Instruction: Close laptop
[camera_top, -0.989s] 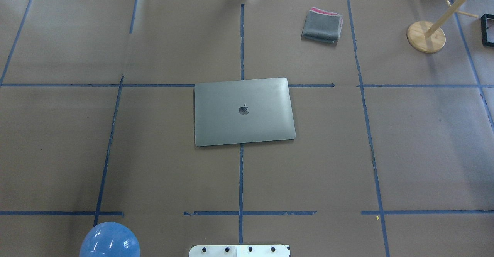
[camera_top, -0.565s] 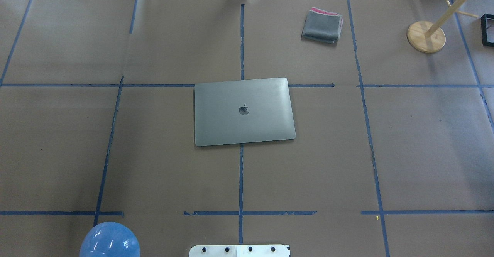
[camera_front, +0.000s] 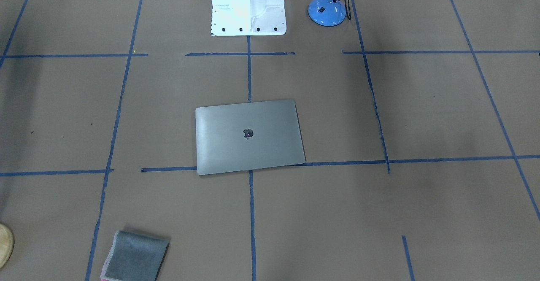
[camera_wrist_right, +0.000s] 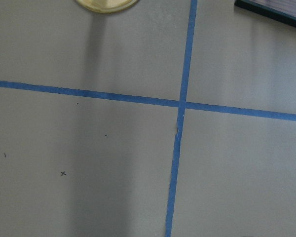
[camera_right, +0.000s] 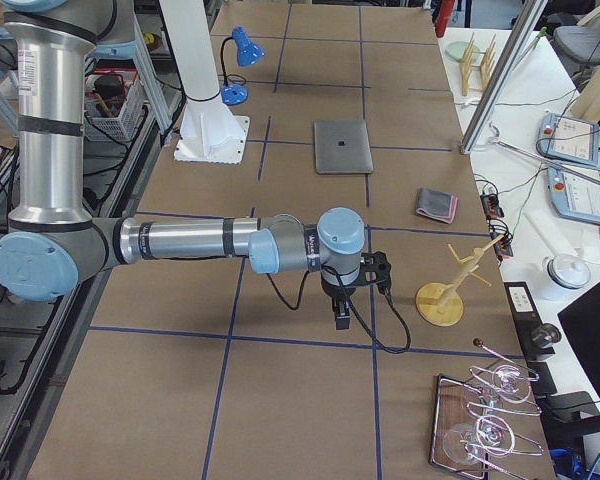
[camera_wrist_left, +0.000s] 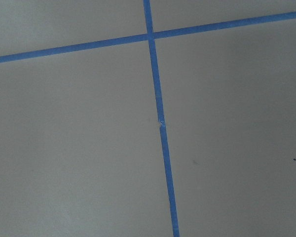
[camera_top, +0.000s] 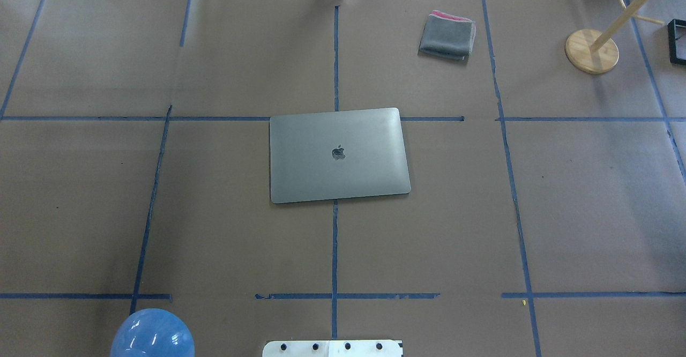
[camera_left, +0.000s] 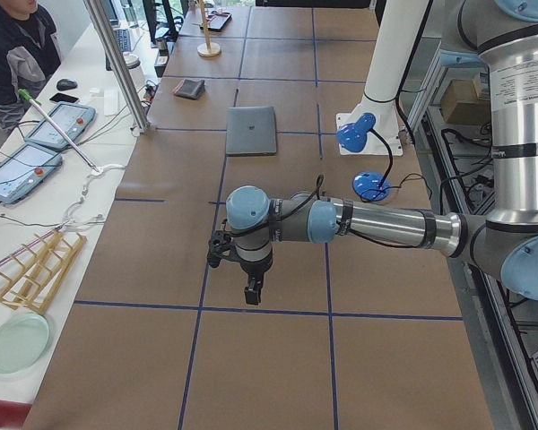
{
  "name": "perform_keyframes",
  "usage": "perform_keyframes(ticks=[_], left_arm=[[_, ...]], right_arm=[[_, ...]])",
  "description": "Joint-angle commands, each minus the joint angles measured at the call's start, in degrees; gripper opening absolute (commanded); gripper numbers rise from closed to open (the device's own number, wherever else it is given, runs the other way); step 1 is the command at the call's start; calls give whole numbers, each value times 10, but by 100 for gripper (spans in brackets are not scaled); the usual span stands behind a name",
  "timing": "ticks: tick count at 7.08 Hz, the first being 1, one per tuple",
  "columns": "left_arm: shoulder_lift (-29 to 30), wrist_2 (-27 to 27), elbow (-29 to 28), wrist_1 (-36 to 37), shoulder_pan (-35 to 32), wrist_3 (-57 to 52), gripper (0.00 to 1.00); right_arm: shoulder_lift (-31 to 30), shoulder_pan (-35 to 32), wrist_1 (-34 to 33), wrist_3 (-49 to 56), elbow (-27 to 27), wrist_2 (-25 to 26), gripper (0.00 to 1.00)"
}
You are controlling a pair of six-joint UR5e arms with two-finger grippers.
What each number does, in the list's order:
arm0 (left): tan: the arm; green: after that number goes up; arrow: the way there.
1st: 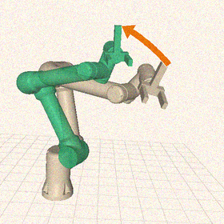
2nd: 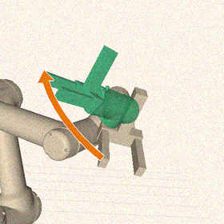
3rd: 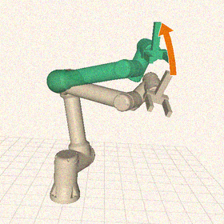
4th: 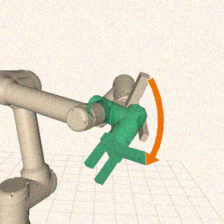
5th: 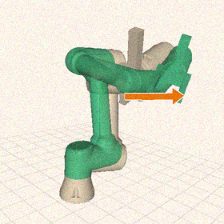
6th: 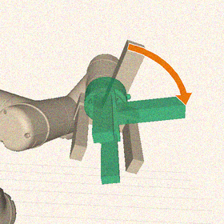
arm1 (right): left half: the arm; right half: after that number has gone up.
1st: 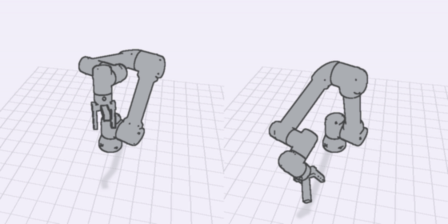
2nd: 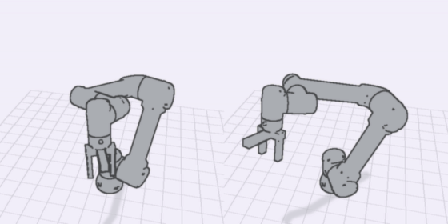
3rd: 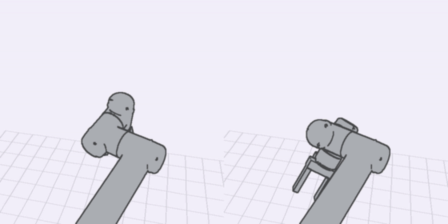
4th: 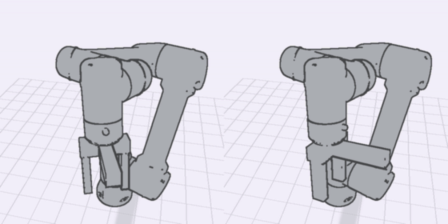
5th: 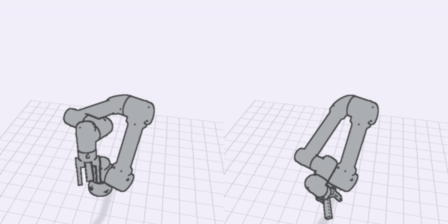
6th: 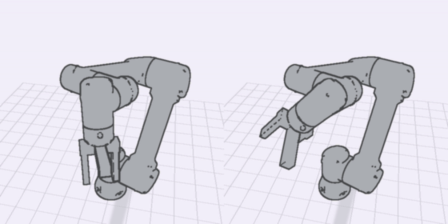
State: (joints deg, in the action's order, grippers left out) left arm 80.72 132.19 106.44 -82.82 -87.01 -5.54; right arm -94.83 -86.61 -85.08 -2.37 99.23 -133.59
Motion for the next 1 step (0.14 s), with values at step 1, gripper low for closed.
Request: perform_keyframes(ticks=[1], left_arm=[[0,0,0,0,0,0,99]], right_arm=[[0,0,0,0,1,0,100]])
